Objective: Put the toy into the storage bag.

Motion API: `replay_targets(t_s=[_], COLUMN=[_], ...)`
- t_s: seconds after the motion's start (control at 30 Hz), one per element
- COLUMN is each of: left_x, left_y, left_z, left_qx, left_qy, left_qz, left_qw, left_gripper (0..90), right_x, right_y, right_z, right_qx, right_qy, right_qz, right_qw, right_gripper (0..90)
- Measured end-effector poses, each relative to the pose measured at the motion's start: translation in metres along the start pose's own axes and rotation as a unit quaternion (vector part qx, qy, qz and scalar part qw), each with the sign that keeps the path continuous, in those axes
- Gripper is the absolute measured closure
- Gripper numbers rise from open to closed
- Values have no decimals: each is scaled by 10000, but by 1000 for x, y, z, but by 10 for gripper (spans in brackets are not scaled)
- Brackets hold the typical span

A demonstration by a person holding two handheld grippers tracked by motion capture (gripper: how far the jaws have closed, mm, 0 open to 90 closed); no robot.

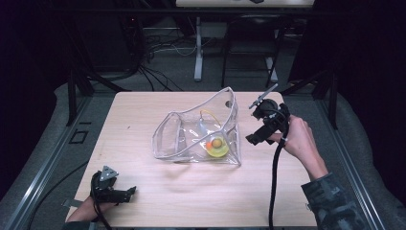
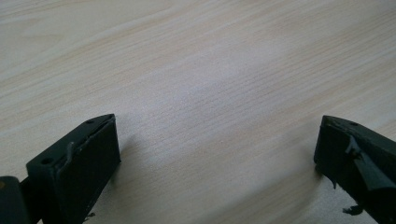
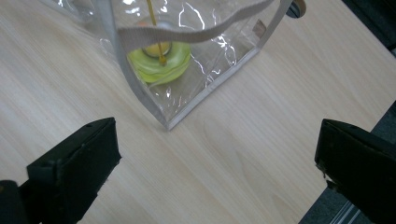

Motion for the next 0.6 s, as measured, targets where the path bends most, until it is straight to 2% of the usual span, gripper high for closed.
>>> replay_targets(t_s=[0.07,0.13,0.17,0.47,0.6], left_x=[0,0,0,0,0], left_y=[0,0,0,0,0], left_z=[0,0,0,0,0], left_qx=[-2,0,0,8,6], left_qy=[0,-5,-6,3,5], left_qz=[1,-6,-6,-10,-10], left_qw=[10000,10000,10000,10000,10000], left_gripper=[2,2,2,1,2], right_x=[1,2,5,11,15], right_y=[3,11,18,50,66], right_z=[-5,-13,-20,-47,-63], right_qx=[-37,4,-37,-111,-3], right_qy=[-16,28,4,-180,-231], right_qz=[-55,-11,-78,-352,-480], right_qw=[10000,10000,10000,9992,9986], right_gripper=[0,0,0,15,13])
Point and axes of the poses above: each handheld gripper's, and its own axes: z roughly backward along the jaws, y roughly out of its underside, x roughly to its left, the point moved 4 cm from there along -z, roughly forward along the jaws, and after that the axes turned 4 degrees about z, right-handed, at the moved point
